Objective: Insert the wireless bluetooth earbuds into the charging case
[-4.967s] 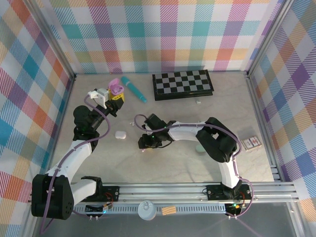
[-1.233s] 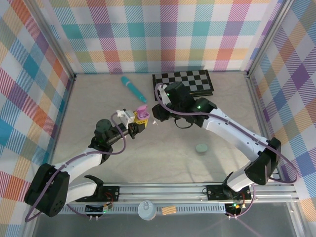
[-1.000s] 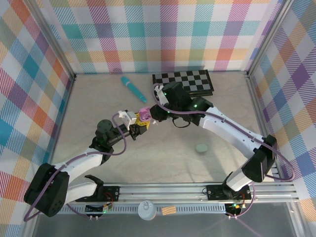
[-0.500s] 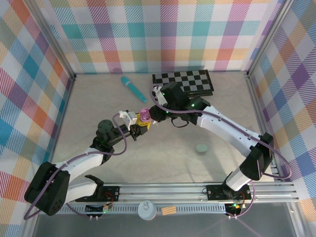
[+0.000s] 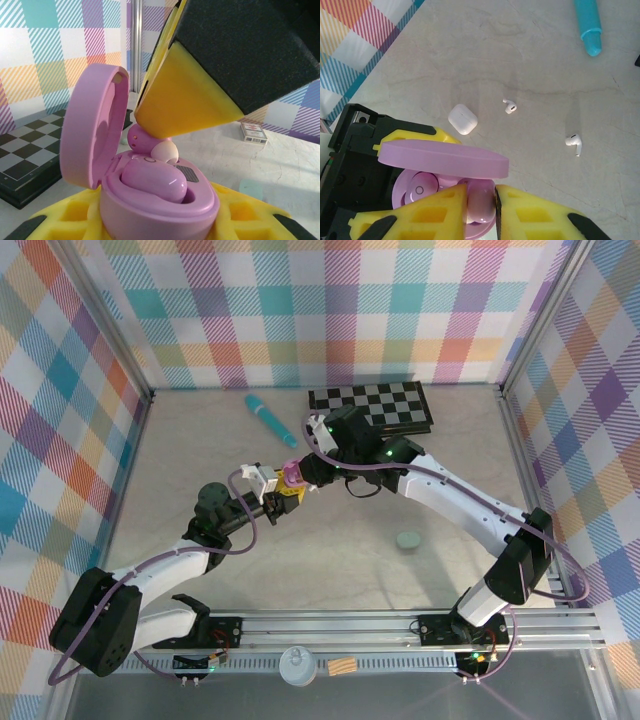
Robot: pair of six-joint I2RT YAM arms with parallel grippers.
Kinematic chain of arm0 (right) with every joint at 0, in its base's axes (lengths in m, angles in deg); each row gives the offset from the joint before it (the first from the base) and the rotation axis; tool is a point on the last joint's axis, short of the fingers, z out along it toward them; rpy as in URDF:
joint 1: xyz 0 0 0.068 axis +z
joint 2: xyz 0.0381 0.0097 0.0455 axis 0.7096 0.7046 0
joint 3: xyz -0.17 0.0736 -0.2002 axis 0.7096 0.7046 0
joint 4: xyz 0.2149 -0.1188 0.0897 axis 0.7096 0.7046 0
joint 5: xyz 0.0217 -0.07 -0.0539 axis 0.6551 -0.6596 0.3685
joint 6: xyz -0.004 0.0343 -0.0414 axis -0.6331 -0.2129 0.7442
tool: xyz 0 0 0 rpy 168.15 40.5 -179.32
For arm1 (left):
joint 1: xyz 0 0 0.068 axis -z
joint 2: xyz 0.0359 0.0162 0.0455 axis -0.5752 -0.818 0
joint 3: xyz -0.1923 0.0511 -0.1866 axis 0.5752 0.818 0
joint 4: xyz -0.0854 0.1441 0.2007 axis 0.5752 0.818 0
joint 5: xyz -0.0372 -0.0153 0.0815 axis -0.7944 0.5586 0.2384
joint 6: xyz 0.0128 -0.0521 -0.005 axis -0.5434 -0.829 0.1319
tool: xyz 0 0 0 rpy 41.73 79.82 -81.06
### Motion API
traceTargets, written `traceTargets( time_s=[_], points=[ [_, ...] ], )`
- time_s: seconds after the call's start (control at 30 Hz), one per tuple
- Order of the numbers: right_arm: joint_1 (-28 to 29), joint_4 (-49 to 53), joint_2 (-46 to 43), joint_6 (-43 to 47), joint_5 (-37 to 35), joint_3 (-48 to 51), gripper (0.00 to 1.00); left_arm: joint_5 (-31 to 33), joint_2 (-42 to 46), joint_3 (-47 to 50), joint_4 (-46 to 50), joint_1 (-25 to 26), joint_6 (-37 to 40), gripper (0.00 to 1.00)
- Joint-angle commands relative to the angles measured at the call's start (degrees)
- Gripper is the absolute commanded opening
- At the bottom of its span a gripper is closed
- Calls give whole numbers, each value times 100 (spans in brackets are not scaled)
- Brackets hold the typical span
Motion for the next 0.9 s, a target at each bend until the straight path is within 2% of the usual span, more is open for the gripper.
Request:
traceTargets(
  time_s=[0.0, 0.3, 0.87],
  points=[
    [-11, -93, 56, 210, 48, 89, 22, -126, -21, -135, -298, 79, -18, 25],
    [-13, 233, 3, 564, -396, 18, 22, -134, -60, -167, -304, 80, -25, 25],
    [5, 197, -14, 817, -20, 115, 23, -161, -194, -348, -330, 81, -112, 25]
  ],
)
